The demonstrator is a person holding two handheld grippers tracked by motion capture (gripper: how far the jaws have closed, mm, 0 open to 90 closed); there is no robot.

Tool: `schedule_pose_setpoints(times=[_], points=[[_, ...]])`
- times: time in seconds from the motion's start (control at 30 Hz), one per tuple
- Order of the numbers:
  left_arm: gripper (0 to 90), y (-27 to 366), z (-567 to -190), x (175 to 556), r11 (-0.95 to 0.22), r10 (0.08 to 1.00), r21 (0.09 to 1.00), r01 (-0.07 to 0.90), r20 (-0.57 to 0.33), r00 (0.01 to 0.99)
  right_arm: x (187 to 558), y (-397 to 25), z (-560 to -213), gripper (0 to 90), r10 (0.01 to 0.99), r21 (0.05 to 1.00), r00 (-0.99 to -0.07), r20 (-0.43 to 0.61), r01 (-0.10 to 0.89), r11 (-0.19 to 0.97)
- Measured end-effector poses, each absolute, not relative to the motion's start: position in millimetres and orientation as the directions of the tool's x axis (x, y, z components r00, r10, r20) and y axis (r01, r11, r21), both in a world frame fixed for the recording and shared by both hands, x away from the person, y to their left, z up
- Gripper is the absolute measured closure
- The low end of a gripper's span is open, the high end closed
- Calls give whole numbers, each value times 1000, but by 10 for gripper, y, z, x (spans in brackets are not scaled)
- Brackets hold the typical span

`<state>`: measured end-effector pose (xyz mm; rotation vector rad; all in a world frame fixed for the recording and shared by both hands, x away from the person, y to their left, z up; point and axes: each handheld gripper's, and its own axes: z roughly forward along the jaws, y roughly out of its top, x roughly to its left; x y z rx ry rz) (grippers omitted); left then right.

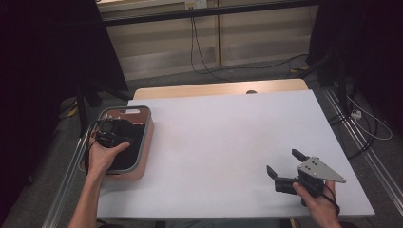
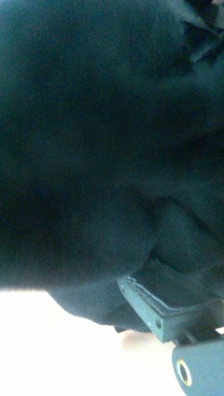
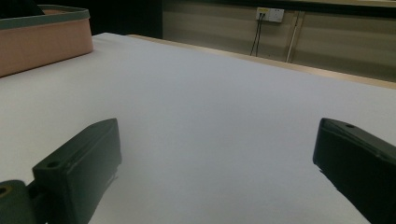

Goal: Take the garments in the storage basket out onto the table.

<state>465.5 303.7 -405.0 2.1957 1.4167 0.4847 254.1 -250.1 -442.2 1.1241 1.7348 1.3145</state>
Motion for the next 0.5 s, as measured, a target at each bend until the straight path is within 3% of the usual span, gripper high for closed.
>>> schedule_pose_setpoints(times=[0.2, 0.37, 0.5], points=[[136, 3035, -4140, 4703, -357, 917, 520, 776, 37, 398, 2540, -2498, -4422, 7, 913, 966, -408, -15, 229, 118], [37, 3008, -4225, 4736, -354, 924, 475, 806, 43, 381, 2534, -2495, -4421, 7, 911, 966, -412, -18, 227, 122], [0, 2996, -4260, 4755, -408, 903, 442, 799, 69, 424, 2533, -2493, -4421, 7, 910, 966, -414, -19, 227, 124]])
